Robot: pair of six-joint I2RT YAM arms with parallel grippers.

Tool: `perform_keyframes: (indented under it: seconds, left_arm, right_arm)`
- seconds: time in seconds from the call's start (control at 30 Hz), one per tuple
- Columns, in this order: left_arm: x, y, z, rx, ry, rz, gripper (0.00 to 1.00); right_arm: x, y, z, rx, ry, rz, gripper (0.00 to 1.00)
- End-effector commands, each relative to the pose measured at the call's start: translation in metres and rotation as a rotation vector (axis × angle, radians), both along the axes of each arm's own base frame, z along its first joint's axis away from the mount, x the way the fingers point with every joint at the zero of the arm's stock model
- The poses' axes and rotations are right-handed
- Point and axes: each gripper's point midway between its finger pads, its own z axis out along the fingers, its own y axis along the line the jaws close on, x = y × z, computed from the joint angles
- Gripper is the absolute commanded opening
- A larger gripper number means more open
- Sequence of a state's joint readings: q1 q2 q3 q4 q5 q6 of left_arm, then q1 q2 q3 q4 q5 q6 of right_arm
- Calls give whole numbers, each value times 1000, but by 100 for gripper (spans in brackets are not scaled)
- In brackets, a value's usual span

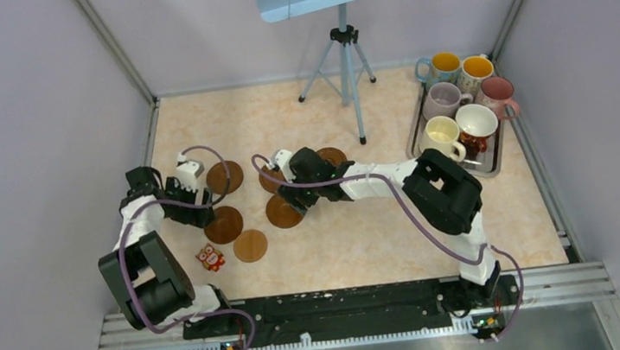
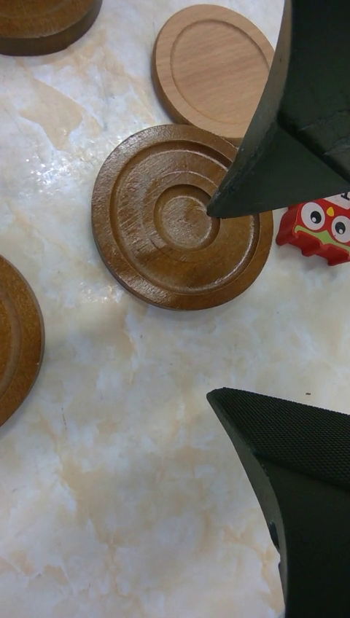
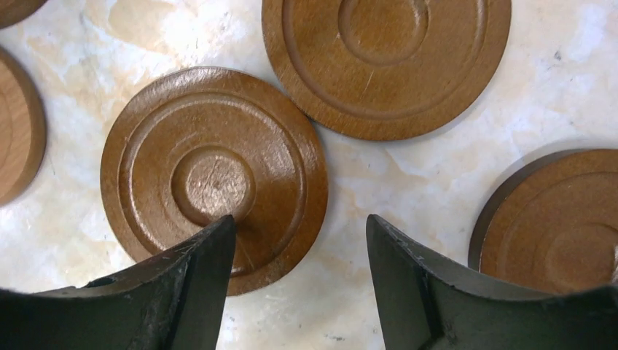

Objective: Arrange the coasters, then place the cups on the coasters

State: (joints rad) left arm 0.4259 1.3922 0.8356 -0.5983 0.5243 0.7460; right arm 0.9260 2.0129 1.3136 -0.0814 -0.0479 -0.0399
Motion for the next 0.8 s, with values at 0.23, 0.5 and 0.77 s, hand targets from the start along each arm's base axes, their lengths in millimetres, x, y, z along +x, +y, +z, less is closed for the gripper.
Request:
perform_keyframes:
  seconds: [0.23,0.5,0.77]
  left_arm:
    - [-10,2,-27,34,17,-42,91]
    - [-12,0,-36,31,23,-62,86]
    - [-21,-5,-46,30,45,-92,70]
  right_arm:
    - [15,21,4,32,-6,-77,66]
    - [11,17,-19,-31,4,-70,62]
    - [2,-9,-27,-113,-2,-65,51]
